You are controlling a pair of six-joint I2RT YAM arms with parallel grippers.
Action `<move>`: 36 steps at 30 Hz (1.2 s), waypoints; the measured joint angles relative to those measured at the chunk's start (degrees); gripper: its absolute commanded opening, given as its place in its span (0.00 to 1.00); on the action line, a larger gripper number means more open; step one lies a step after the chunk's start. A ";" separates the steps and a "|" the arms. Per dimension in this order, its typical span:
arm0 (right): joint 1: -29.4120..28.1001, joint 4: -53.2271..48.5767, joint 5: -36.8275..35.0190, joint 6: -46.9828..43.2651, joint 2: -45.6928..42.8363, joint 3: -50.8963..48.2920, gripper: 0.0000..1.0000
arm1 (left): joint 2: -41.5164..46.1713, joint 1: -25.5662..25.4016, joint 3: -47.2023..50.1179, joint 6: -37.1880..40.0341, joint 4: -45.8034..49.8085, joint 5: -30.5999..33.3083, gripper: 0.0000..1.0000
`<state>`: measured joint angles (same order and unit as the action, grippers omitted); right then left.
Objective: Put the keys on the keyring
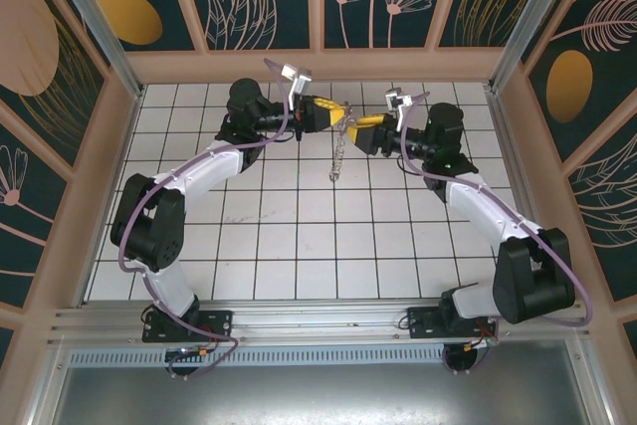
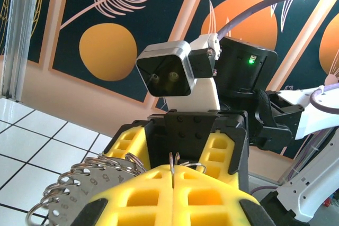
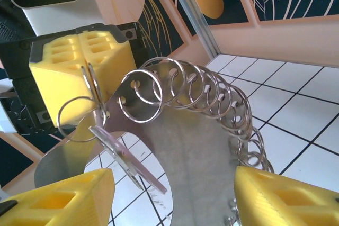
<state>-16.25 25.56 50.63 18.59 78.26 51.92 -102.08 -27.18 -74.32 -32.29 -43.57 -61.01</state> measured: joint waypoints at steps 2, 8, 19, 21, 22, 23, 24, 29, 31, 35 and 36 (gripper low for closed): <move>-0.04 0.07 0.02 0.02 0.33 0.55 0.57 | 0.00 0.00 0.09 -0.20 -0.02 -0.02 0.00; -0.61 0.46 1.18 -0.09 0.79 2.43 0.52 | 0.00 -0.24 0.09 -0.42 -0.22 0.00 0.00; -1.92 -0.57 3.67 -1.55 1.70 3.21 0.00 | 0.00 -0.26 0.09 -0.87 -0.35 0.92 0.00; -1.97 -0.85 3.74 -1.73 1.70 3.21 0.00 | 0.00 -0.28 0.15 -1.49 -0.63 1.73 0.00; -1.97 -0.94 3.72 -1.73 1.68 3.21 0.00 | 0.00 -0.26 0.31 -1.81 -1.03 1.99 0.00; -1.99 -0.92 3.69 -1.73 1.68 3.21 0.00 | 0.00 -0.28 0.50 -2.25 -1.49 2.32 0.00; -1.99 -0.92 3.69 -1.70 1.66 3.13 0.00 | 0.00 -0.28 0.74 -2.73 -1.92 2.78 0.00; -2.78 -0.85 3.43 -1.60 1.64 2.56 0.00 | 0.00 -0.61 2.16 -4.81 -3.82 4.13 0.00; -3.41 -0.83 3.37 -1.49 1.68 2.56 0.00 | 0.00 -0.76 2.58 -5.33 -4.57 4.61 0.00; -5.01 -0.35 2.89 -1.49 3.48 3.41 0.00 | 0.00 -0.85 3.23 -6.32 -5.95 4.96 0.00; -5.35 -0.26 2.78 -1.49 4.13 3.78 0.00 | 0.00 -0.92 3.37 -6.54 -5.99 5.01 0.00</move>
<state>-21.61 25.30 53.41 17.10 82.39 55.70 -102.08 -28.10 -70.96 -38.83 -49.56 -56.01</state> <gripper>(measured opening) 0.054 0.045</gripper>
